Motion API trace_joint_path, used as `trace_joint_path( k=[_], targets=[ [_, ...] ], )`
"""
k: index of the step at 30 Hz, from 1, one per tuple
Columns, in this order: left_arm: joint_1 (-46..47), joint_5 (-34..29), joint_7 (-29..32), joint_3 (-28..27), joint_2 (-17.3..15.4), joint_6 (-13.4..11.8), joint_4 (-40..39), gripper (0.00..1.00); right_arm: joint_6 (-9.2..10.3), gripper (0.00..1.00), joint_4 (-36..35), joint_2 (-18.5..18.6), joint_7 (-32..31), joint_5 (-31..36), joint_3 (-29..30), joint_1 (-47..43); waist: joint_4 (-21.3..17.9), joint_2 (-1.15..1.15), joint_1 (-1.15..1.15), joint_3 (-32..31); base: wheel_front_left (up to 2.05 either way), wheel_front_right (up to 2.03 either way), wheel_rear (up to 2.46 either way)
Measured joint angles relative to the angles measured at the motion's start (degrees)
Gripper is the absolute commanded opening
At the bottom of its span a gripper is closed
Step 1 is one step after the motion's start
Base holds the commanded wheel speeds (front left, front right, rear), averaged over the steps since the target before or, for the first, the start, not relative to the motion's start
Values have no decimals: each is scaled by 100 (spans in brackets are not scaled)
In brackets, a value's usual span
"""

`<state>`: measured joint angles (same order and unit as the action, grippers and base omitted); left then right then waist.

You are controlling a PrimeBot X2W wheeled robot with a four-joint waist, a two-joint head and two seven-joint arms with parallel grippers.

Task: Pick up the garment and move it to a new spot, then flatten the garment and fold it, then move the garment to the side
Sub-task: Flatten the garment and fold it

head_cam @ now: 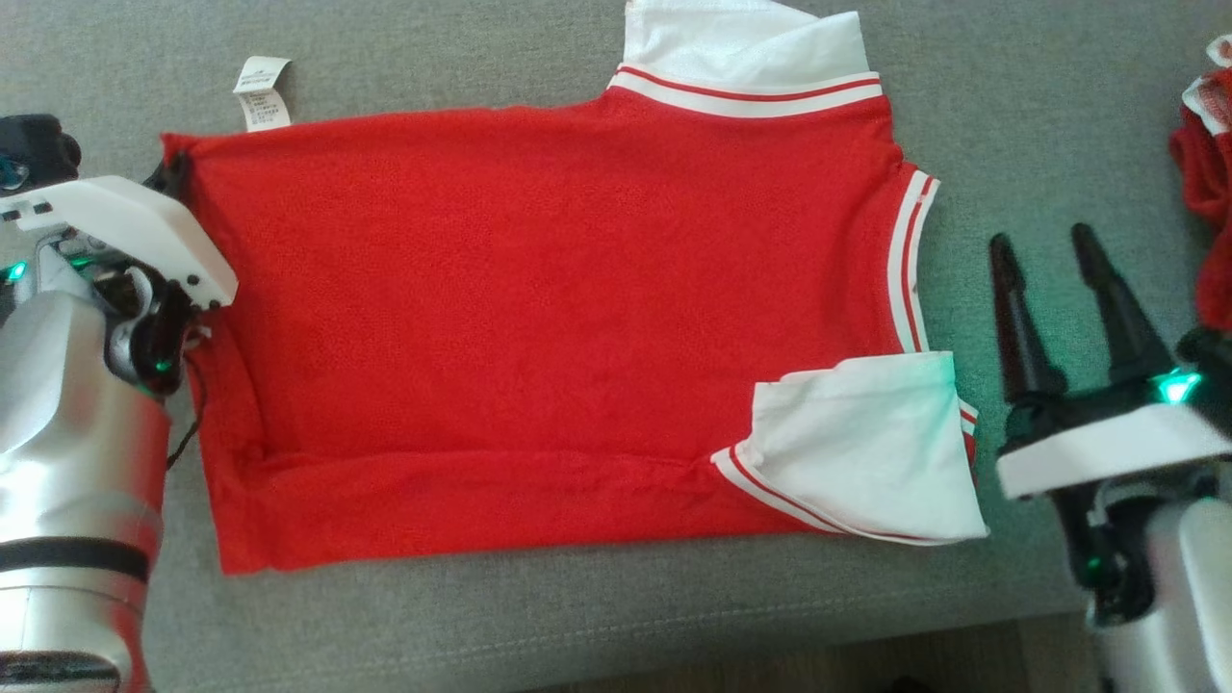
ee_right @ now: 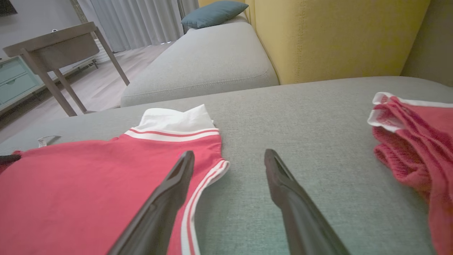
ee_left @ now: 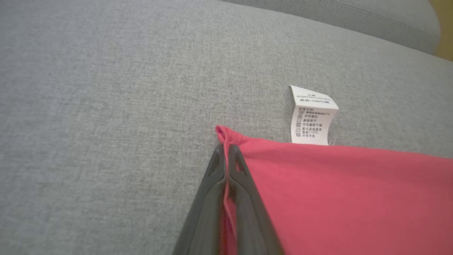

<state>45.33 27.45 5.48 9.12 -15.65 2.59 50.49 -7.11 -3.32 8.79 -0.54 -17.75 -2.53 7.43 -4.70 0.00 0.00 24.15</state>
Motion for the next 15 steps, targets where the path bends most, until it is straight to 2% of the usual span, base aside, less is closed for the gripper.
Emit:
trace_joint_path(
  k=[6,15],
  targets=[
    [130,-11,-226,127,101,24,80,0,0,100,722,457,-131,-240,82,778,119,0,0,76,0,0,0],
    [479,-68,-474,326,357,89,125,0,0,100,1890,1063,-376,-635,-546,2649,445,0,0,352,0,0,0]
  ],
)
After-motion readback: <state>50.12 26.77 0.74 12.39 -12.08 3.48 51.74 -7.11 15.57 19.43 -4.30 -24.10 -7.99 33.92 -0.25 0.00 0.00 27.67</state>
